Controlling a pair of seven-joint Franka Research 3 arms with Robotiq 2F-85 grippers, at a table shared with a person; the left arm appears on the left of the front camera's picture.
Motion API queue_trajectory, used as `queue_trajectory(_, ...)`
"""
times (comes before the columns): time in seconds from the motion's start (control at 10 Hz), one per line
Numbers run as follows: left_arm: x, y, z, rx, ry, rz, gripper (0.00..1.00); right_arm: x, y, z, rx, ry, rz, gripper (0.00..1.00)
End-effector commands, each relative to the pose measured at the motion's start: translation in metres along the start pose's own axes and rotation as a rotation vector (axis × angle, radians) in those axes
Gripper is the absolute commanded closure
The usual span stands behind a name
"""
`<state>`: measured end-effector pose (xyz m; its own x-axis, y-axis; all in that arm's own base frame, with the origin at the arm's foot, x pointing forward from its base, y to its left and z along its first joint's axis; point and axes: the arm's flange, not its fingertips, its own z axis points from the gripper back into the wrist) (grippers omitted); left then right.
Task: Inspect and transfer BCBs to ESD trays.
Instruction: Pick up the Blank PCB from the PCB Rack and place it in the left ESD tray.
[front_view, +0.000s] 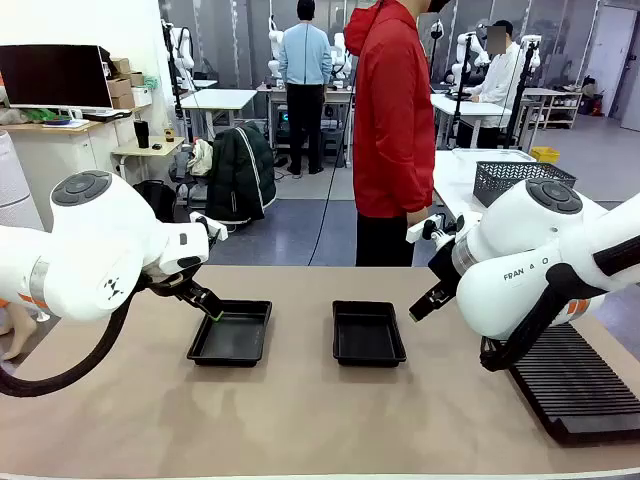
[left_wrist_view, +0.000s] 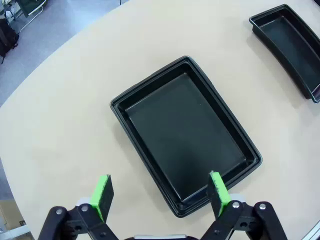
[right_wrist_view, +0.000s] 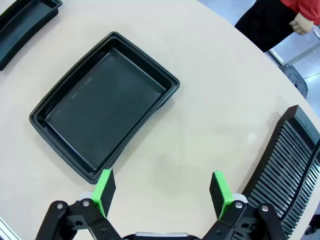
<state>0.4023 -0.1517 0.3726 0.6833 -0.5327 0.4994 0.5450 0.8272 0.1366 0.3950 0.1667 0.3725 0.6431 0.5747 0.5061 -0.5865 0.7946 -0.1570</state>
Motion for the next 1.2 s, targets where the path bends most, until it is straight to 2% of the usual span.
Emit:
queue_trajectory(0.0,0.000,0.000,0.000,0.000,0.000,0.000,0.00,0.000,0.000,0.000,0.000,0.000,0.000,0.00)
queue_trajectory(0.8,0.000,0.000,0.000,0.000,0.000,-0.001,0.00,0.000,0.000,0.000,0.000,0.000,0.001,0.00)
queue_trajectory(1.1,0.021,0.017,0.060,0.001,-0.016,0.096,0.00,0.018,-0.043,0.062,0.053,0.035,-0.106,0.00)
